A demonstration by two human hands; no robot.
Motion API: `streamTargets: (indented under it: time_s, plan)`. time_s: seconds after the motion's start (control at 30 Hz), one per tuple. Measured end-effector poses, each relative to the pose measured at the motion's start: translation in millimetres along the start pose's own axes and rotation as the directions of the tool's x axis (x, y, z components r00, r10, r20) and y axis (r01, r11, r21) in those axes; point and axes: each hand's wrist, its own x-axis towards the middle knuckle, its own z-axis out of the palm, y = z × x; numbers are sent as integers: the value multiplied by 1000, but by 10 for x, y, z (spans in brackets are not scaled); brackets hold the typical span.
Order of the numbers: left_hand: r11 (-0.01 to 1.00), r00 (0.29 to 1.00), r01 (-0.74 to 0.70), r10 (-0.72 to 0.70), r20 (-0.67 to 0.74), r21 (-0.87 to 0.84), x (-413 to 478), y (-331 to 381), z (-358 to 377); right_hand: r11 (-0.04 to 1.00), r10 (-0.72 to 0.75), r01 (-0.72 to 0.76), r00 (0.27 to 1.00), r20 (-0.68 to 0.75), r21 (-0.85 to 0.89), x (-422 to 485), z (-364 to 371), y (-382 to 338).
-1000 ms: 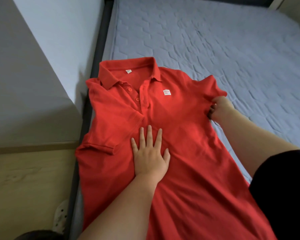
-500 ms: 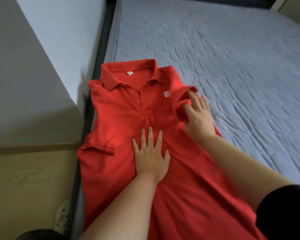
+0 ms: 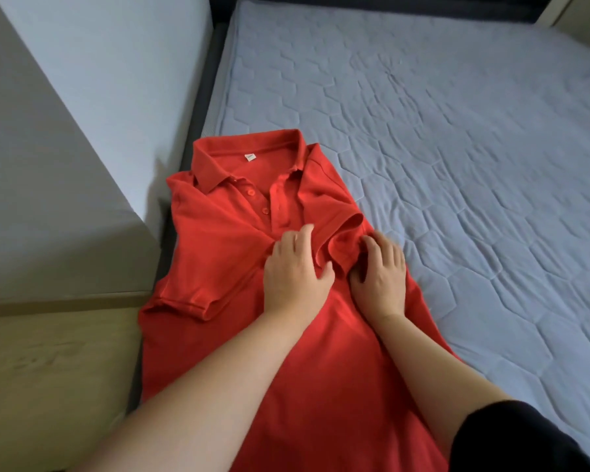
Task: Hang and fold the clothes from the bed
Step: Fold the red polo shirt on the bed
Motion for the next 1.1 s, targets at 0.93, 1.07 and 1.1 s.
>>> streamTargets:
  time_s: [0.93,1.07,1.1]
  plan:
    - [939,987,-61,6,159,339,395,-784,-529,978,-204,208,968,143,-11,452,-287,-644]
    - [876,936,-89,-89,340,474,242,-979,-263,950,-183,295,796,577,-106,252,171,-709]
    - [864,928,-103,-95,360,493,228,-1002,-219,948,-163,293,777,608,-121,162,271,-677]
